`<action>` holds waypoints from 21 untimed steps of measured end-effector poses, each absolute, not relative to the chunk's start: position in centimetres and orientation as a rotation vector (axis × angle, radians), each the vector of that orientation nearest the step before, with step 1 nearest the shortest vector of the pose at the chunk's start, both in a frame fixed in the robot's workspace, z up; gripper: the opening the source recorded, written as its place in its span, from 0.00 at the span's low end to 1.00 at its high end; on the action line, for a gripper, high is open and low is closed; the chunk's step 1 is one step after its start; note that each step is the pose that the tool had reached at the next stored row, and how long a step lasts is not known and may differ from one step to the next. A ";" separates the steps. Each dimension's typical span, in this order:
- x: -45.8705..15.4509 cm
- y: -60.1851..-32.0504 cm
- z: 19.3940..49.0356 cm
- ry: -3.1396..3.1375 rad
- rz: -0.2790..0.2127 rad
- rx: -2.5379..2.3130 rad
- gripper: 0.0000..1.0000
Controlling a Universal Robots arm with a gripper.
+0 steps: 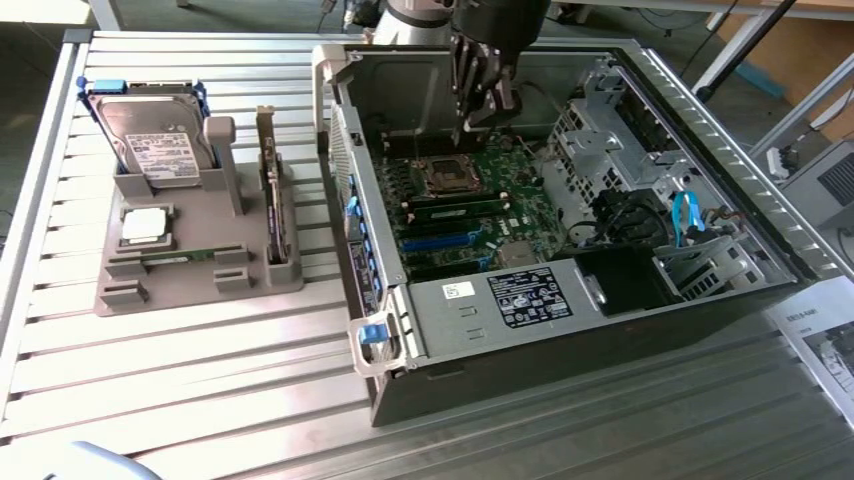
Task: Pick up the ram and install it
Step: 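Press down the ram until it locks into place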
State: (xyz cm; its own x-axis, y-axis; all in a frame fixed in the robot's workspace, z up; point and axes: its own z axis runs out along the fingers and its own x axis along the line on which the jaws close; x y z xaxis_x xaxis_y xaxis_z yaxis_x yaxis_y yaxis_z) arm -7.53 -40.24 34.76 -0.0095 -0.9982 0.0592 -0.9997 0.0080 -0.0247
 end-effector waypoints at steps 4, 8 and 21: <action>-6.8 -40.2 34.8 -2.212 0.093 2.193 0.10; -6.1 -40.2 34.8 -2.212 0.093 2.193 0.10; -3.8 -40.2 34.8 -2.212 0.093 2.193 0.10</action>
